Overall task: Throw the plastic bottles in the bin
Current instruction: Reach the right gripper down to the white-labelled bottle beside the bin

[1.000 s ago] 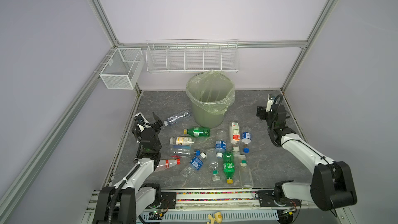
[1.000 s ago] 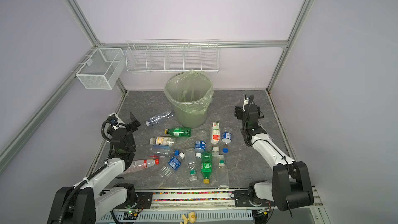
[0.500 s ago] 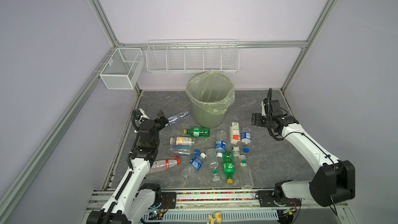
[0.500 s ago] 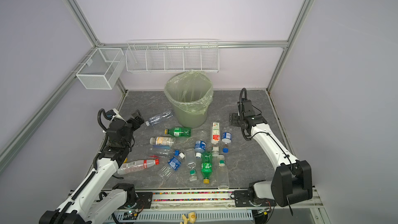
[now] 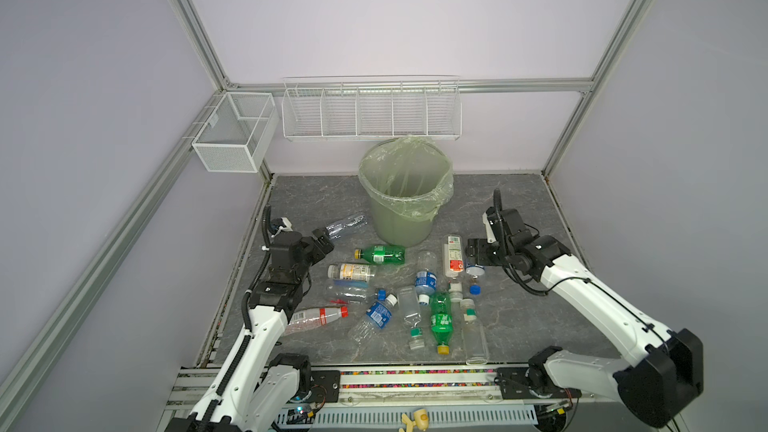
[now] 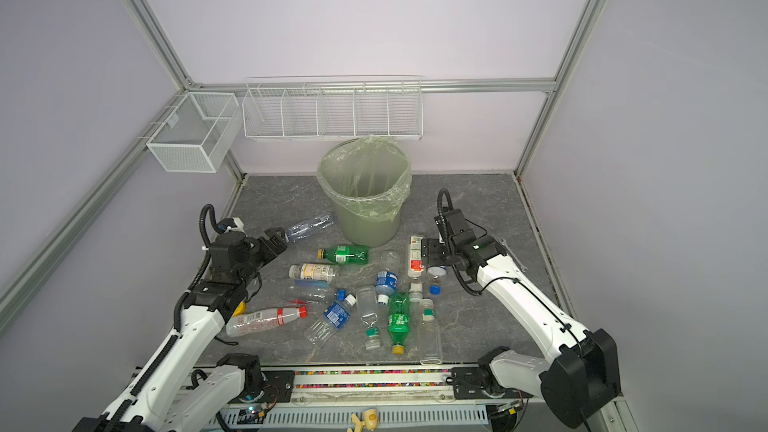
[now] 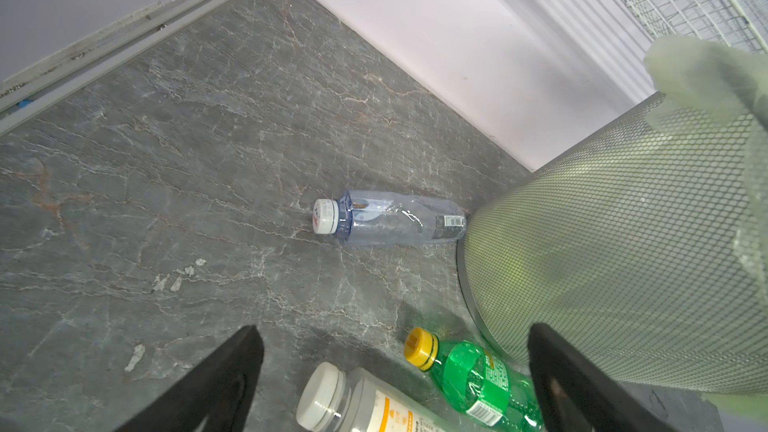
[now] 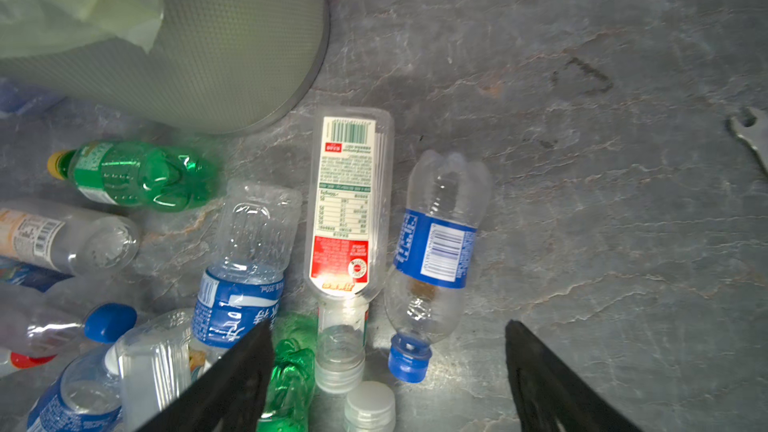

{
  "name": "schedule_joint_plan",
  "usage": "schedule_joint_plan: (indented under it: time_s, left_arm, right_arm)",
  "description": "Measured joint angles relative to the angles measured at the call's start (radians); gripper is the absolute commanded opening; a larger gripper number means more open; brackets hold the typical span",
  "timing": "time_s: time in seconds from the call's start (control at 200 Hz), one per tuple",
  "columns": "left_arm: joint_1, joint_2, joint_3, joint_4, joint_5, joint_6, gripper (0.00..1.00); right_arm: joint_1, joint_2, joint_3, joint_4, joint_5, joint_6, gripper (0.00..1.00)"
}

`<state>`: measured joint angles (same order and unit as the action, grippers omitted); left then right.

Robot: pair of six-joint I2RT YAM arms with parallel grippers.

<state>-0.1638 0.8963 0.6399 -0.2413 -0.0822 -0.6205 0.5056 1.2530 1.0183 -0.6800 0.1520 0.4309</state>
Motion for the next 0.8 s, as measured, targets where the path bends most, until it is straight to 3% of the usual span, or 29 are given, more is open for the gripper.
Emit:
schedule_joint_plan:
  time_s: [0.32, 0.8]
  left_arm:
    - [0.0, 0.048, 0.0, 0.005, 0.012, 0.0, 0.99]
    - [0.0, 0.055, -0.012, 0.016, 0.008, 0.003, 0.99]
  right_arm:
    - [0.107, 0.23, 0.045, 0.022, -0.023, 0.038, 0.88]
    - [0.113, 0.382, 0.107, 0.077, 0.0, 0.083, 0.92]
